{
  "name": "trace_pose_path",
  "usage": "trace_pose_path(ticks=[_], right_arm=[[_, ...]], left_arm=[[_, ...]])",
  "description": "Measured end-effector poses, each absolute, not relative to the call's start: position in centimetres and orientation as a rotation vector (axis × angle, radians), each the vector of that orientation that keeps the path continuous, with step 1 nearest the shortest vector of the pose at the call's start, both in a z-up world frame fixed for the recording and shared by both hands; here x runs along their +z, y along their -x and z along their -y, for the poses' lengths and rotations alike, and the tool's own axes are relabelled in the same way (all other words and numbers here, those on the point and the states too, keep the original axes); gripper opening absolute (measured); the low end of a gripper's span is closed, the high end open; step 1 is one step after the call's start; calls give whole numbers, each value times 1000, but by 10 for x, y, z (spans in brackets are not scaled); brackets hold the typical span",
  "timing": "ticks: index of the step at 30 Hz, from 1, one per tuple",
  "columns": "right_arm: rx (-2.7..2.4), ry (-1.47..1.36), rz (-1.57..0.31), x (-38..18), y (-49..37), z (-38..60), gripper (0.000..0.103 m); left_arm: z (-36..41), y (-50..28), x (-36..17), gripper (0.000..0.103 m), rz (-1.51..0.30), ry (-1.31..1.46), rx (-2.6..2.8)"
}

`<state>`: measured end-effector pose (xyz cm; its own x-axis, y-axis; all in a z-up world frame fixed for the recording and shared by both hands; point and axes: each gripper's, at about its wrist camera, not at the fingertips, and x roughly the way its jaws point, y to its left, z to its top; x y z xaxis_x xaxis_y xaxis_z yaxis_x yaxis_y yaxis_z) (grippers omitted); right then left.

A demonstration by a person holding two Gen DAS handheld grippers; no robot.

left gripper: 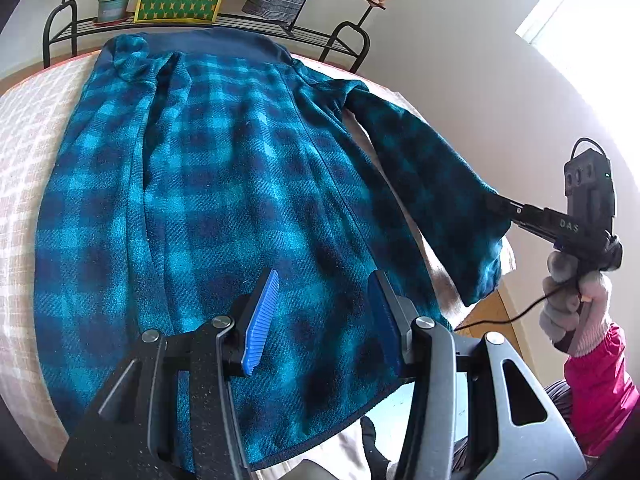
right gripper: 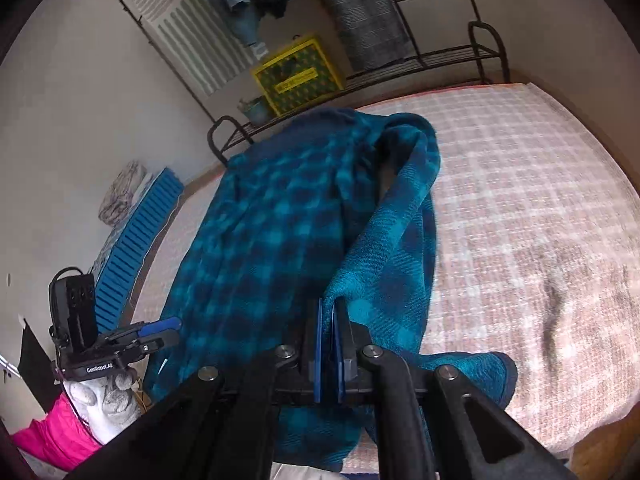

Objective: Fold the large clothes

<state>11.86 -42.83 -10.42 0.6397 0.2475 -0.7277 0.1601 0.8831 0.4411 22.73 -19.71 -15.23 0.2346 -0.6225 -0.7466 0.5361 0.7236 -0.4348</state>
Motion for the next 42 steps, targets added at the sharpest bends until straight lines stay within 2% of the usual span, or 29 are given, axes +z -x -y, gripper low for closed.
trace_pose_path(ticks=[3, 5, 7, 8, 17, 18, 19, 20, 22, 23, 26, 27, 28, 30, 33, 38, 39, 40, 42], right_arm=[[197, -466, -976, -123, -133, 377, 4], [253, -408, -1042, -136, -137, 351, 11], [298, -376, -1074, -138, -137, 339, 34], [315, -377, -1070, -135, -137, 337, 36], [256, -451, -956, -93, -146, 420, 38], [238, -464, -949, -94, -149, 431, 40], [215, -469, -945, -94, -153, 441, 41], [190, -468, -943, -96, -158, 451, 42], [142, -474, -936, -100, -171, 471, 54], [118, -489, -933, -103, -178, 481, 55], [70, -547, -915, -114, -204, 515, 56], [55, -562, -909, -119, -214, 524, 56], [44, -577, -907, -125, -226, 532, 56], [12, -621, -912, -142, -250, 547, 56], [-22, -716, -919, -172, -284, 568, 56], [-3, -846, -921, -218, -328, 581, 53], [15, -871, -920, -225, -335, 582, 43], [30, -893, -919, -231, -341, 583, 26], [21, -901, -911, -232, -350, 581, 8]], left_arm=[[193, -229, -153, 48, -1073, 99, -784], [191, -228, -154, 48, -1076, 102, -774], [187, -228, -155, 48, -1083, 112, -768], [186, -228, -155, 48, -1088, 119, -768], [233, -213, -158, 50, -1121, 110, -842], [243, -212, -159, 58, -1124, 108, -854], [251, -212, -161, 61, -1123, 101, -860], [260, -212, -163, 61, -1123, 90, -859], [276, -214, -170, 61, -1135, 73, -865], [281, -216, -174, 61, -1145, 67, -864], [296, -222, -190, 61, -1197, 67, -868], [299, -224, -196, 53, -1219, 88, -880], [302, -225, -200, 40, -1239, 96, -885], [308, -227, -208, 32, -1256, 95, -886], [314, -230, -217, 15, -1266, 94, -887], [315, -234, -222, 9, -1272, 128, -902], [315, -234, -222, 8, -1270, 131, -908], [316, -233, -222, 8, -1268, 132, -913], [316, -233, -221, 7, -1265, 144, -921]])
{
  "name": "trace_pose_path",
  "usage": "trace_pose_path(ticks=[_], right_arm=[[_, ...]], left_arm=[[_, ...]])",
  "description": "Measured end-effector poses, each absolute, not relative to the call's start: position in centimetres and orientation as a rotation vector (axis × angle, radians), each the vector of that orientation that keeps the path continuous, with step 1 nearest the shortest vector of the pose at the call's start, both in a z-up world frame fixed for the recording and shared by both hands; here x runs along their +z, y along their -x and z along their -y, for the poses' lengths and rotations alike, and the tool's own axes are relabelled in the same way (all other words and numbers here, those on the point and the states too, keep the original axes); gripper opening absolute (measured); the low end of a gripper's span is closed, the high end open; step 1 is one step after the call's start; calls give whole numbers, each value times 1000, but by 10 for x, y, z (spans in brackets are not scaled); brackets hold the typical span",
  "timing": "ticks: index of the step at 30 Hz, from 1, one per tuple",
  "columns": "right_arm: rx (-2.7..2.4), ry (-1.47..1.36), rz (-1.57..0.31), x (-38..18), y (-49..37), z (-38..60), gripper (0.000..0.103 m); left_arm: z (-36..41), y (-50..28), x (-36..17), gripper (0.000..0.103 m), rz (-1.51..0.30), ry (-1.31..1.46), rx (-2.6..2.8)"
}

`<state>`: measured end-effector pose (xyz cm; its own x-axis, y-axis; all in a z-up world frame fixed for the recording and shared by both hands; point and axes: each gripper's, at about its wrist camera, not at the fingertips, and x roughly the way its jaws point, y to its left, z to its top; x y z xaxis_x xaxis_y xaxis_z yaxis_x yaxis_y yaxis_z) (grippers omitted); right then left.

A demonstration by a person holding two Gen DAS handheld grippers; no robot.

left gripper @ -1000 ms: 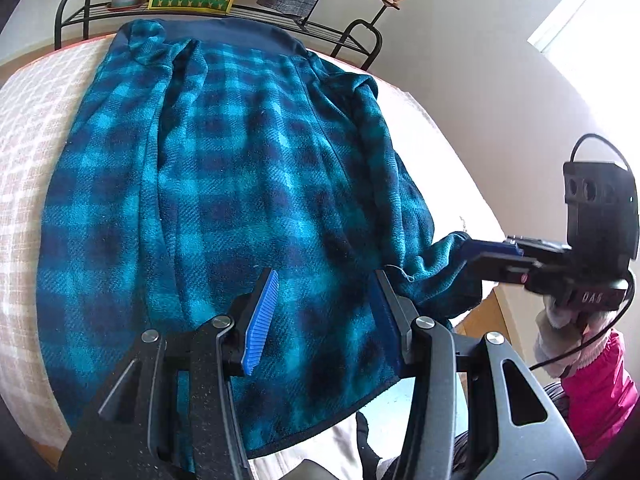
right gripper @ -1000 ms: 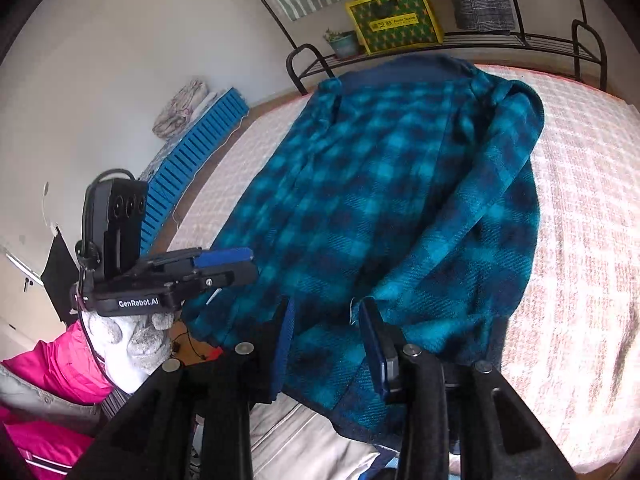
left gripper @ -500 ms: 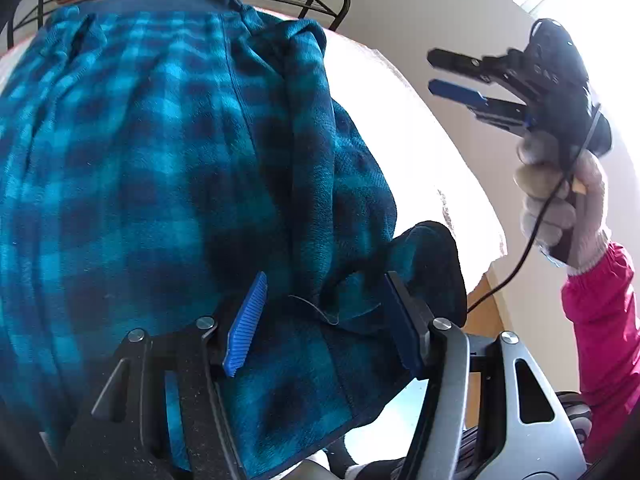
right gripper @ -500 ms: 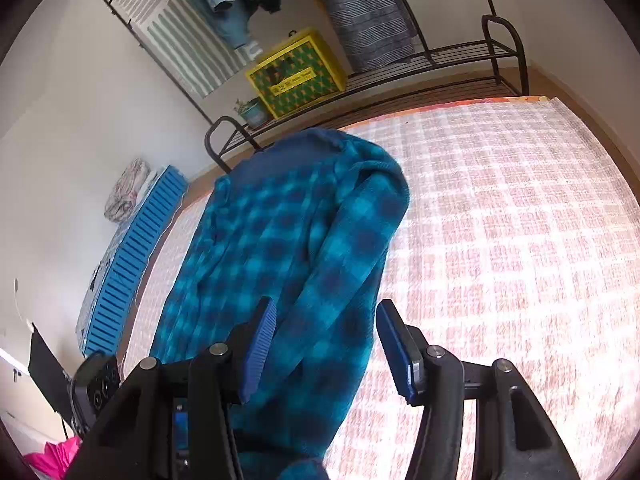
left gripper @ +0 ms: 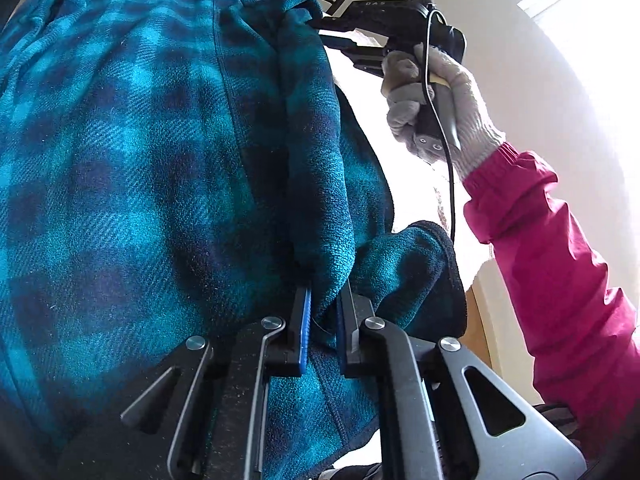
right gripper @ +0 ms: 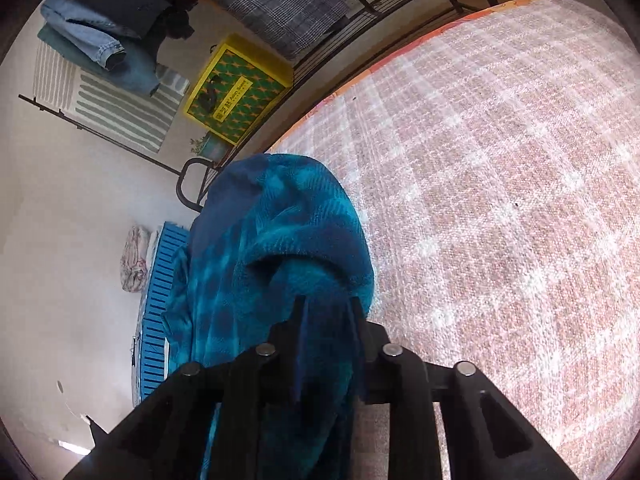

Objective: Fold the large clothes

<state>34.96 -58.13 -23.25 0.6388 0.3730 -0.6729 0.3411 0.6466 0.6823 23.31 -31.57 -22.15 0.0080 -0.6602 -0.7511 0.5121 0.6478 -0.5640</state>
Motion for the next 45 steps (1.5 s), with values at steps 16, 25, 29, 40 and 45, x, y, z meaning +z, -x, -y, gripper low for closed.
trace_pose_path(ticks=[16, 25, 29, 40, 45], right_arm=[[-146, -454, -938, -132, -383, 542, 48], [-76, -992, -912, -238, -349, 597, 46], [-46, -941, -882, -224, -362, 582, 10], [-159, -133, -971, -89, -426, 460, 5], [-113, 9, -1062, -127, -473, 404, 6]], left_arm=[[306, -237, -227, 7, -1262, 263, -978], [300, -232, -228, 7, -1264, 272, -974], [298, -232, -228, 7, -1262, 276, -974], [284, -235, -234, 6, -1250, 337, -989], [263, -240, -245, 6, -1262, 393, -951]])
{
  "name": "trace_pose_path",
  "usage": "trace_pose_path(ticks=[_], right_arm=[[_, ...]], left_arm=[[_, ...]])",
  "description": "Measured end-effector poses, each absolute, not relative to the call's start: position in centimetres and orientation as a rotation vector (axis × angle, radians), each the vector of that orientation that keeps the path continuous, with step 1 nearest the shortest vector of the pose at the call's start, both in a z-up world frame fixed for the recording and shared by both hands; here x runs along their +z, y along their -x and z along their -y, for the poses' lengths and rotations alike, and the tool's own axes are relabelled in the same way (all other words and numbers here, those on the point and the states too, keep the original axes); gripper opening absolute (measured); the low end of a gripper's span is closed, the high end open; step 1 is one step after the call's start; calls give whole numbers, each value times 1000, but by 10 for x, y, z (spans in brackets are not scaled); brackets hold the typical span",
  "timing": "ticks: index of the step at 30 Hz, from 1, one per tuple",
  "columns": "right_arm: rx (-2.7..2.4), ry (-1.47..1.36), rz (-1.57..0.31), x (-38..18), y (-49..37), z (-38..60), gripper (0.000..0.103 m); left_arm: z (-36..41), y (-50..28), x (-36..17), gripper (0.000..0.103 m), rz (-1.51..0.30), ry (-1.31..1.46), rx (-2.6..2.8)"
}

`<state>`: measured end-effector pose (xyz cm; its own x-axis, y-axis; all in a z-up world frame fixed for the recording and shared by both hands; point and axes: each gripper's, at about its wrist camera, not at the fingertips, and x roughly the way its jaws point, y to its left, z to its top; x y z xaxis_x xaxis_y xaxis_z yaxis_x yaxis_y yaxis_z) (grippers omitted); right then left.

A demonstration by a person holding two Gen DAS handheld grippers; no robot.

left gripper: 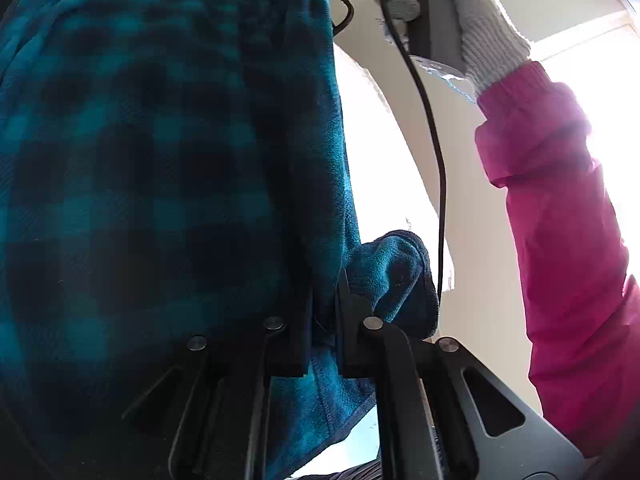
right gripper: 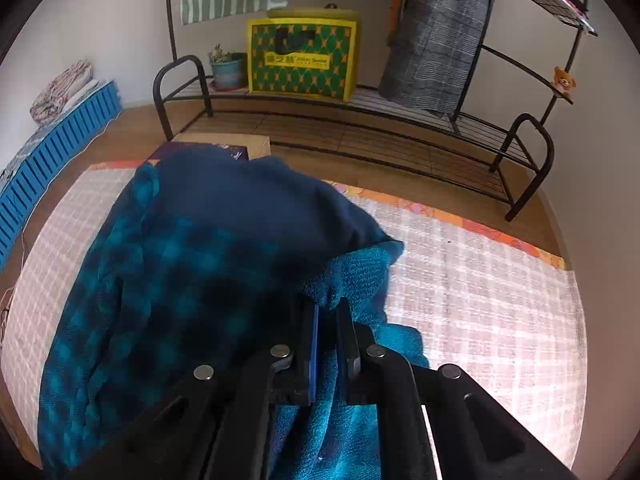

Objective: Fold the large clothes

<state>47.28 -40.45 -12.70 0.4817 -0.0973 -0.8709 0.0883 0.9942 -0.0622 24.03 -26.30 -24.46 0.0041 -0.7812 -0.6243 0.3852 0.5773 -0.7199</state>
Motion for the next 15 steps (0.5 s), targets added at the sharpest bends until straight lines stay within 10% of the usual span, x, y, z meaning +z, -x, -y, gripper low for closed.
trace_pose_path(ticks=[6, 15], right_arm=[[9, -161, -1207, -211, -497, 382, 26], [66, -317, -1037, -127, -414, 423, 32]], left_arm=[[240, -248, -265, 7, -1315, 445, -897], [234, -243, -251, 17, -1258, 401, -865]])
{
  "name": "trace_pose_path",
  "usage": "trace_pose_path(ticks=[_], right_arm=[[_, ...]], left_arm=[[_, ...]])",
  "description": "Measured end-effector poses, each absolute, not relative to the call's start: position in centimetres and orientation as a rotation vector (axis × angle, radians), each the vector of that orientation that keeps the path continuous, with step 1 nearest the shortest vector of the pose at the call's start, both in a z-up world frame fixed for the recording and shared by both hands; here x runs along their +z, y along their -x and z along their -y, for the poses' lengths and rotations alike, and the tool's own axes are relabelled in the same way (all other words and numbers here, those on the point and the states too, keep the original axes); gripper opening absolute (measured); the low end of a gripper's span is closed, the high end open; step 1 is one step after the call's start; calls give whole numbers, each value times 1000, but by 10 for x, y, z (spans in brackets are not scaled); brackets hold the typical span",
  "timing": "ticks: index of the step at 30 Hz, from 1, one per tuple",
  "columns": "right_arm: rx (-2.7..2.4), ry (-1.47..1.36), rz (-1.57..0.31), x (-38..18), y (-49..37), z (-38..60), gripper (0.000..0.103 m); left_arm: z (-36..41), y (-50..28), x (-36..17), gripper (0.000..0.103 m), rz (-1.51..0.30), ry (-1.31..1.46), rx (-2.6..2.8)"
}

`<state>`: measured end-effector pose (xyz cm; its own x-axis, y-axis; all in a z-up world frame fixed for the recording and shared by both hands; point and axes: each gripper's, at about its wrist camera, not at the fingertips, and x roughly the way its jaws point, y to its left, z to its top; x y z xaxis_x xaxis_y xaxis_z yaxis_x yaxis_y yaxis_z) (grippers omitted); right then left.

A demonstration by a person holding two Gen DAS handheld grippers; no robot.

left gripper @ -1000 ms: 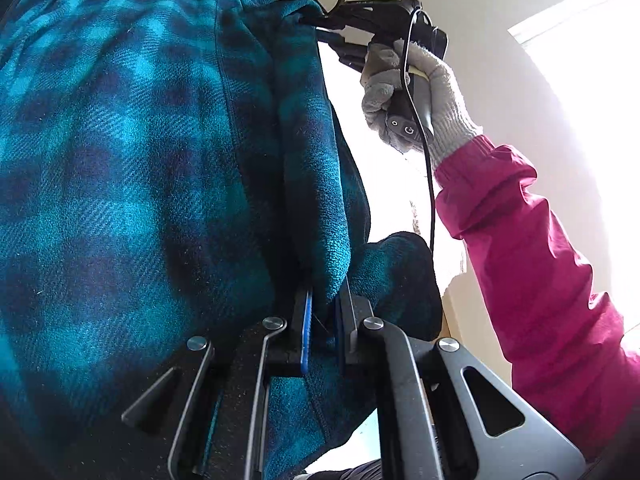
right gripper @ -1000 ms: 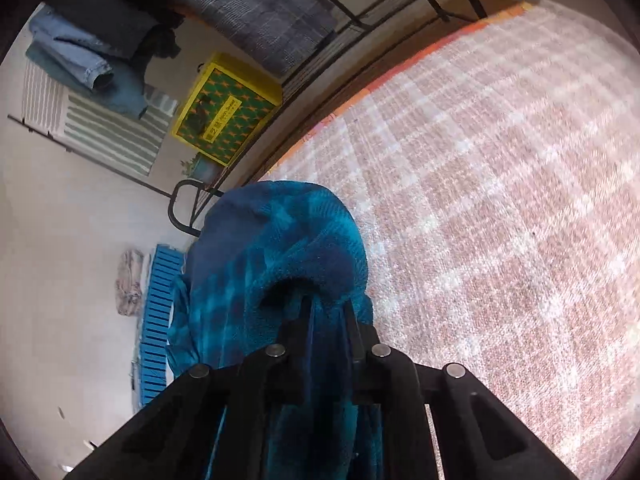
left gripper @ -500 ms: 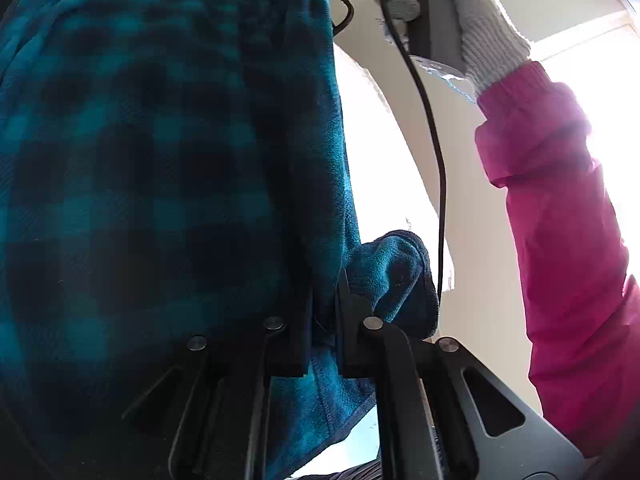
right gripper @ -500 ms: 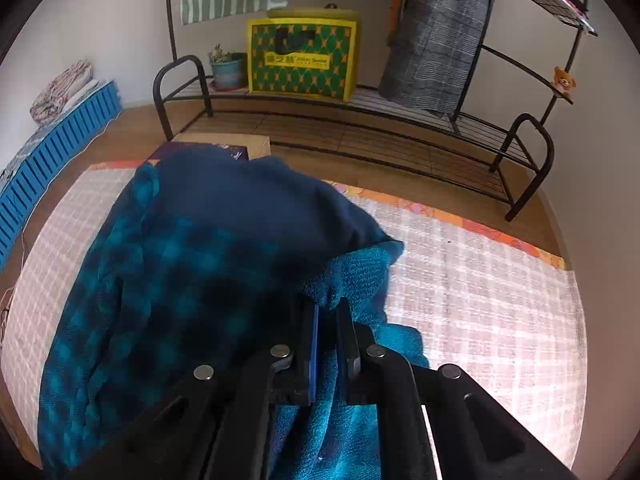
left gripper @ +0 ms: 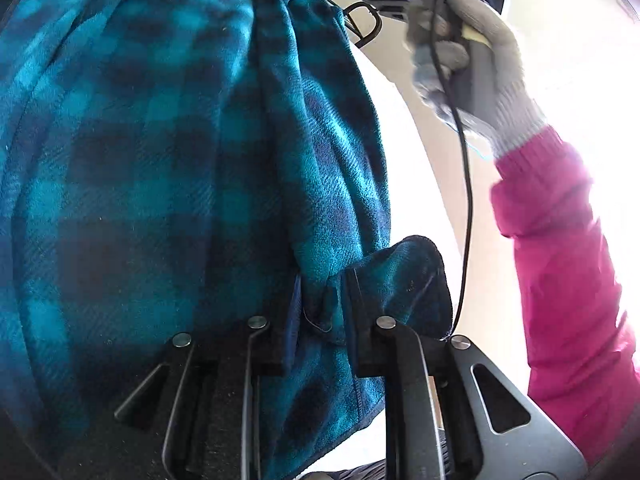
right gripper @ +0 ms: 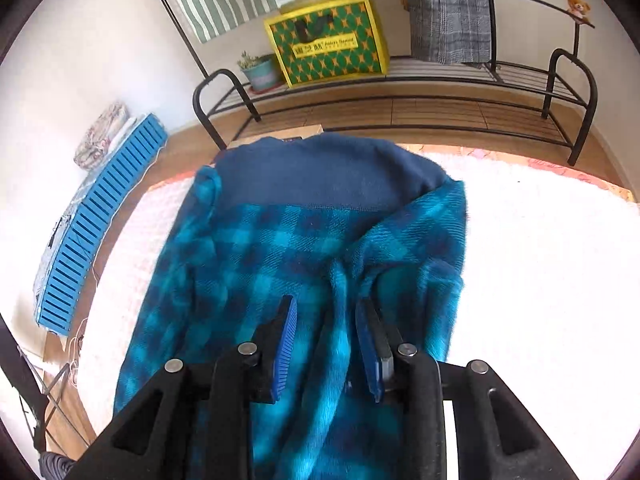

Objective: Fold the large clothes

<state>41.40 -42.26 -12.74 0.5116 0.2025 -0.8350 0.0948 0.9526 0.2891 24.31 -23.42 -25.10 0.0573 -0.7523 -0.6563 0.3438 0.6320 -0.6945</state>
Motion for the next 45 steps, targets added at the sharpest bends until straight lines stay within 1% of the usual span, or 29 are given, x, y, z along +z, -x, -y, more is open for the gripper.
trace_pose_path(ticks=[4, 5, 8, 11, 16, 19, 23, 27, 28, 29, 30, 31, 33, 38, 41, 43, 45], right_arm=[[64, -309, -1033, -102, -338, 430, 32], [68, -315, -1047, -99, -319, 430, 31], [62, -340, -1093, -107, -255, 430, 30], [58, -387, -1123, -124, -205, 428, 29], [81, -488, -1177, -164, -170, 414, 29], [181, -525, -1200, -172, -149, 387, 29], [325, -457, -1229, -165, -109, 341, 29], [314, -497, -1136, -144, -80, 350, 30], [304, -522, -1104, -139, -75, 359, 30], [286, -541, -1078, -135, -73, 369, 30], [254, -553, -1059, -133, -72, 378, 31], [213, -558, -1046, -134, -74, 387, 34], [121, -548, -1041, -139, -77, 401, 39], [52, -551, -1075, -155, -114, 418, 40], [23, -523, -1068, -160, -140, 430, 40], [24, -548, -1063, -167, -158, 437, 43], [17, -578, -1057, -175, -177, 445, 44]], left_arm=[[233, -246, -232, 17, -1206, 391, -861], [230, -258, -221, 17, -1197, 385, -863], [239, -260, -211, 17, -1180, 352, -907], [255, -264, -217, 17, -1213, 300, -914], [258, -271, -242, 17, -1330, 258, -854], [243, -264, -242, 17, -1328, 220, -810], [227, -254, -236, 17, -1300, 173, -782], [212, -252, -221, 17, -1273, 206, -769], [210, -251, -217, 17, -1261, 212, -769], [211, -249, -213, 20, -1255, 212, -771], [213, -248, -210, 29, -1250, 205, -777], [215, -246, -207, 39, -1245, 193, -781], [218, -244, -205, 47, -1243, 171, -776], [236, -248, -219, 47, -1279, 138, -743], [239, -255, -227, 47, -1297, 168, -718], [242, -262, -228, 47, -1298, 186, -708], [245, -269, -230, 47, -1290, 182, -691]])
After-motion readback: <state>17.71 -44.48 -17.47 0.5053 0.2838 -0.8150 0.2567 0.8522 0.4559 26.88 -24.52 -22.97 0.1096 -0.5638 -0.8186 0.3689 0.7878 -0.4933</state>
